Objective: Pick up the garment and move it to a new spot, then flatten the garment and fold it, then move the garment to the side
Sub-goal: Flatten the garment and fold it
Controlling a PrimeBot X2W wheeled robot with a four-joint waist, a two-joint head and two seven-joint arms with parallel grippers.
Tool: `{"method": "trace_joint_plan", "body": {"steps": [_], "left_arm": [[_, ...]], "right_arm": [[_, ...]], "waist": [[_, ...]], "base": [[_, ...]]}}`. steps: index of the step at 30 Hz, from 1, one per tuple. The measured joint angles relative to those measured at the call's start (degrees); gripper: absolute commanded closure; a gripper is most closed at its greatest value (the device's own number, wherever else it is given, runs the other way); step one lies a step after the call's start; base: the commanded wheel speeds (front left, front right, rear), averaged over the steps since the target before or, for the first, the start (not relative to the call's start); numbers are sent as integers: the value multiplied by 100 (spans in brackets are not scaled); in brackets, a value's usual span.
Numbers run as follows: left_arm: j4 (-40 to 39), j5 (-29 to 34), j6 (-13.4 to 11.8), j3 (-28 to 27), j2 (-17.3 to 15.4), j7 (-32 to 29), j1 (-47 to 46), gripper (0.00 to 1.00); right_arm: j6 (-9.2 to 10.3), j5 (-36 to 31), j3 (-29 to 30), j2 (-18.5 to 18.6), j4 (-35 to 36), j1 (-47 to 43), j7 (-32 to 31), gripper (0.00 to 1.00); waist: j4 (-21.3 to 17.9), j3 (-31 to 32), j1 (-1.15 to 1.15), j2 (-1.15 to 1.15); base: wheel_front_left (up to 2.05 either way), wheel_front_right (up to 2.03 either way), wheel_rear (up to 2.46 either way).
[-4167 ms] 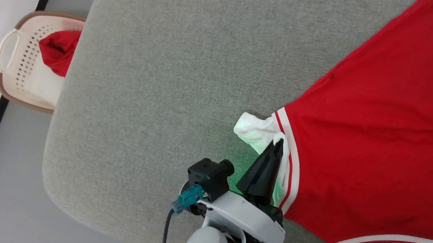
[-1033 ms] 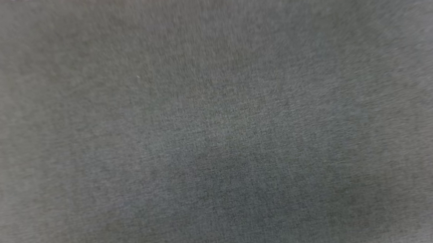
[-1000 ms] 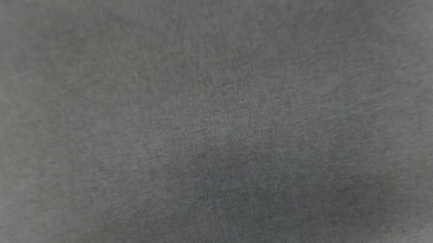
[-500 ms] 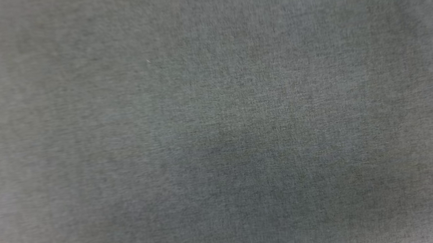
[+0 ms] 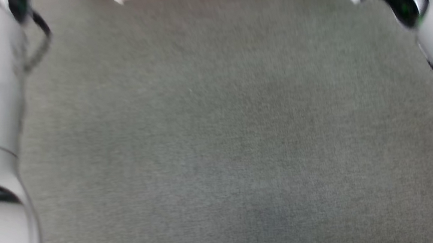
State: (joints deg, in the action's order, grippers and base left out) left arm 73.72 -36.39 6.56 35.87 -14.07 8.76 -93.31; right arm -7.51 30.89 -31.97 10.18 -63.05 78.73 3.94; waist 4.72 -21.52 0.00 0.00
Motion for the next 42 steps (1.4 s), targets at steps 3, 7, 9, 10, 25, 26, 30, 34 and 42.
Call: {"method": "trace_joint_plan", "body": {"steps": [3, 7, 9, 10, 25, 26, 30, 34, 42], "left_arm": [[1, -78, 30, 21, 36, -9, 478, 100], [-26, -167, 57, 86, 113, 63, 1262, 100], [-75, -215, 76, 140, 127, 53, 1705, 100], [-122, -220, 77, 188, 127, 66, 1924, 100], [-2964, -695, -583, 288, -668, -270, 5517, 100], [-3361, -713, -768, 269, -809, -347, 5782, 100], [-5281, -809, -1582, 234, -1390, -910, 6884, 100], [-6961, -923, -2382, 215, -1881, -1397, 7892, 100], [-8827, -1003, -3457, 272, -2397, -1950, 9170, 100]], "right_arm": [[0, 433, -222, 339, 504, -541, -224, 100], [0, 890, -457, 829, 1229, -1288, -477, 100], [0, 1141, -560, 1078, 1624, -1696, -615, 100], [0, 1225, -614, 1193, 1837, -1914, -694, 100], [1, 1794, -103, 2941, 4685, -5421, -1222, 100], [1, 1751, -59, 2992, 4857, -5652, -1277, 100], [0, 1630, 370, 3165, 5366, -6429, -1408, 100], [0, 1426, 781, 3170, 5789, -7109, -1628, 100], [1, 1217, 1552, 3000, 6605, -8335, -2096, 100]], "waist": [[77, 341, 0, 0], [185, 752, 0, 0], [240, 934, 0, 0], [267, 1017, 0, 0], [700, 1610, 0, 0], [710, 1614, 0, 0], [725, 1575, 0, 0], [736, 1524, 0, 0], [733, 1366, 0, 0]], "base": [[0, 0, 0], [0, 0, 0], [0, 0, 0], [0, 0, 0], [0, 0, 0], [0, 0, 0], [0, 0, 0], [0, 0, 0], [0, 0, 0]]}}
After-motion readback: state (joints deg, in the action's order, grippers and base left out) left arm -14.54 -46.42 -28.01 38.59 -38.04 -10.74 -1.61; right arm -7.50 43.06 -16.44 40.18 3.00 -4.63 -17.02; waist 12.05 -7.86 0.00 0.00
